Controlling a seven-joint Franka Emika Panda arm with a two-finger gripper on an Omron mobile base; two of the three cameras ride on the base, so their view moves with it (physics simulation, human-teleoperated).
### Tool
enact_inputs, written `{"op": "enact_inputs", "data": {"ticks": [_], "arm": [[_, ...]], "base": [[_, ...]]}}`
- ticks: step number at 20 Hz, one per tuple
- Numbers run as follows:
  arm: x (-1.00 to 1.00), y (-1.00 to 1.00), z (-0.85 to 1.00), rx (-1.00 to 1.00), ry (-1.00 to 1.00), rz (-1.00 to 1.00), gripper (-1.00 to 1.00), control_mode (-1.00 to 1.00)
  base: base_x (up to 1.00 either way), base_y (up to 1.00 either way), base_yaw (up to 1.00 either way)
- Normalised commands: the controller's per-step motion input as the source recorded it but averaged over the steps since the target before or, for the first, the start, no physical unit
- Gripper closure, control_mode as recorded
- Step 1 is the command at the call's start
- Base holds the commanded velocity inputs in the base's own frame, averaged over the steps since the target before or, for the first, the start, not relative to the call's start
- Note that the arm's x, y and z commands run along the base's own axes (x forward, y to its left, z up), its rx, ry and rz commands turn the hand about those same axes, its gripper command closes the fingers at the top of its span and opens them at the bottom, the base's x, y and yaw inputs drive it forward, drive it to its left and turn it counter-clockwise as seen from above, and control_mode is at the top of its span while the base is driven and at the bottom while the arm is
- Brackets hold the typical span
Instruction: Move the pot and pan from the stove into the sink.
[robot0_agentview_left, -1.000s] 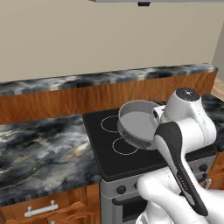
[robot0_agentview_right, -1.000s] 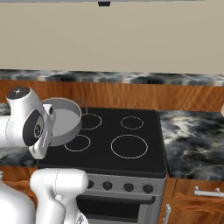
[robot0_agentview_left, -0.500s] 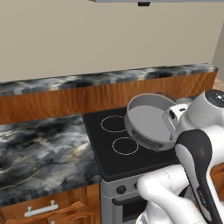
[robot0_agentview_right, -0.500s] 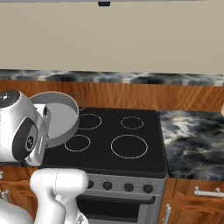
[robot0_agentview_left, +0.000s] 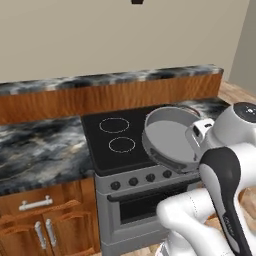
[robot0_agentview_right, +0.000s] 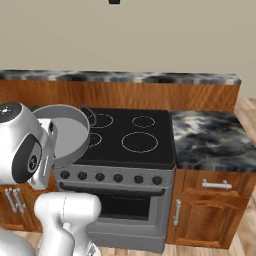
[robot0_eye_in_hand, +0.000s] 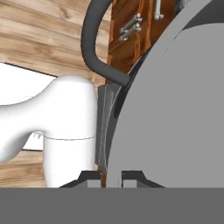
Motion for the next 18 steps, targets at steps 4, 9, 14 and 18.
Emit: {"op": "enact_inputs", "data": {"ticks": [4, 9, 14, 18], "arm": [[0.00, 0.00, 0.00, 0.00, 0.00, 0.00, 1.00, 1.00], [0.00, 0.00, 0.00, 0.00, 0.00, 0.00, 1.00, 1.00], [0.00, 0.00, 0.00, 0.00, 0.00, 0.00, 1.00, 1.00], [0.00, 0.00, 0.00, 0.00, 0.00, 0.00, 1.00, 1.00]], "base": [[-0.23, -0.35, -0.27], [0.01, -0.20, -0.45], [0.04, -0.18, -0.49], [0.03, -0.18, -0.49]]}}
